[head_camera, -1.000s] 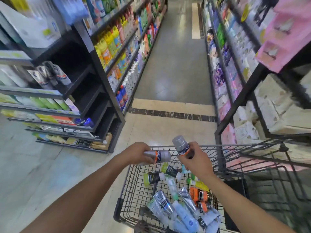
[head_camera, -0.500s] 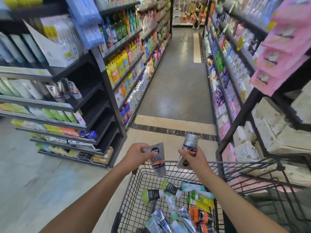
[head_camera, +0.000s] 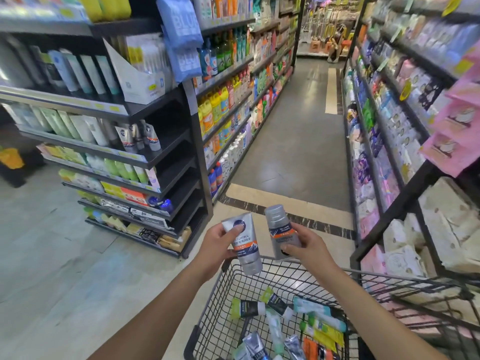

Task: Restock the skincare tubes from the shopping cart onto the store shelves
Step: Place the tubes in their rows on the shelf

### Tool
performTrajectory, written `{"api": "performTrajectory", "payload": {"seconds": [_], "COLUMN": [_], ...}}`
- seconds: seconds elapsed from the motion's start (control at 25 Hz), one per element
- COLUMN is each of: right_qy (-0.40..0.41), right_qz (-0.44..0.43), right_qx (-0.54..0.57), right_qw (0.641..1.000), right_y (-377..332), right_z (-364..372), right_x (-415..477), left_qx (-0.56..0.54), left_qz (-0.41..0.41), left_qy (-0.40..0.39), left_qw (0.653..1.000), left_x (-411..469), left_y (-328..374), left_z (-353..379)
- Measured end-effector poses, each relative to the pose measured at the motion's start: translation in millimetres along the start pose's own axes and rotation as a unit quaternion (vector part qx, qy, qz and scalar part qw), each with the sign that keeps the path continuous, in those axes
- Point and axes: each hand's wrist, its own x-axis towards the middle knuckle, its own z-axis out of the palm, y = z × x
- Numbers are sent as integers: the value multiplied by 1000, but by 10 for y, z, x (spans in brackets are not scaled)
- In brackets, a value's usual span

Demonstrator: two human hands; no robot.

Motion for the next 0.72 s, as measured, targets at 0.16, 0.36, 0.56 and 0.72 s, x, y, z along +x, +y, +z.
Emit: {"api": "performTrajectory", "payload": {"seconds": [0.16,0.36,0.56,0.72], "right_qy": [18,-9,-42,-72], "right_qz": [-54,-35,45,73], "right_qx": [-91,-67,95,197], "right_qw": [994,997,994,975], "right_y": [-211,-481,-713,-892], "right_z": [293,1062,2107,2989], "right_x": [71,-14,-212,-353], "left_qx": [-36,-94,-119,-129], "left_qz": [-6,6,31,37], "left_qy": [67,124,156,140], "left_qw": [997,988,980,981], "left_x": [-45,-345,-748,-1175], "left_y": [-8,14,54,82], "left_z": [-473,-1184,-2033,-2735]}}
